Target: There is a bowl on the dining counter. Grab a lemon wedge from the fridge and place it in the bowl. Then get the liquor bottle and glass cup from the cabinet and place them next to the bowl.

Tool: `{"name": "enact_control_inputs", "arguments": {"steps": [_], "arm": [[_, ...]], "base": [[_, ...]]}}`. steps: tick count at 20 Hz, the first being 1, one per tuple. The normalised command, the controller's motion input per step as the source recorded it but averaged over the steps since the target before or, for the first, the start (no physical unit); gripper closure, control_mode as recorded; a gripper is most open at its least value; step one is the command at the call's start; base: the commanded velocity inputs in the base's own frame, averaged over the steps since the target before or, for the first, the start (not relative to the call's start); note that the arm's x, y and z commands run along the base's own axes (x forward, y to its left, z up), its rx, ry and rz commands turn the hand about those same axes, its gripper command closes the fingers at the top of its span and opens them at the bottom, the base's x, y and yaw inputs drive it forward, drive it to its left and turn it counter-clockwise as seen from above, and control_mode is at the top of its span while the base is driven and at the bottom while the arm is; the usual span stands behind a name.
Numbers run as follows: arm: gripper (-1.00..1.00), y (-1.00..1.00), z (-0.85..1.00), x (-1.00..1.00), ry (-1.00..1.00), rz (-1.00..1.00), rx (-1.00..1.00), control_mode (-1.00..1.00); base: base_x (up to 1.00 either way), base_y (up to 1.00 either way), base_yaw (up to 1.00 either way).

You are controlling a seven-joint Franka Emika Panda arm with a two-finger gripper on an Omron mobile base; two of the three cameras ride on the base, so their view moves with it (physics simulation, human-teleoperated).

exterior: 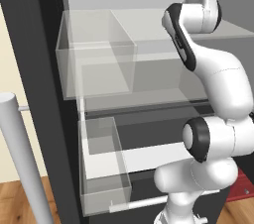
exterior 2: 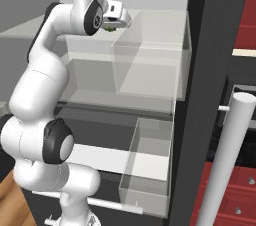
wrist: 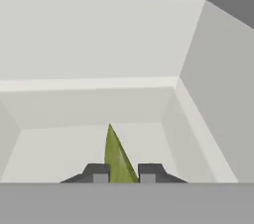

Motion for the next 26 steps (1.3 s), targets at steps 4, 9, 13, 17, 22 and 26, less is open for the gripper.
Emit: {"name": "enact_control_inputs", "arguments": {"steps": [4, 9, 13, 17, 22, 26], "arm": [[1.00, 0.61, 0.51, -0.71, -0.05, 0.00, 0.00, -1.00], [1.00, 0.67, 0.31, -0.98, 0.00, 0.00, 0.00, -1.00], [1.00, 0.34, 0.00, -1.00, 0.00, 0.00, 0.00, -1.00], [1.00, 0.01, -0.10, -0.68, 0.03, -0.02, 0.00, -1.00], [1.00, 0.00, -0.29, -0.15, 0.08, -0.03, 0.00, -1.00], [1.00, 0.00, -0.37, -0.05, 0.06, -0.04, 0.00, -1.00]], "base": [[0.00, 0.00, 0.00], [0.00, 0.00, 0.00], [0.00, 0.00, 0.00], [0.00, 0.00, 0.00], [0.00, 0.00, 0.00], [0.00, 0.00, 0.00]]}}
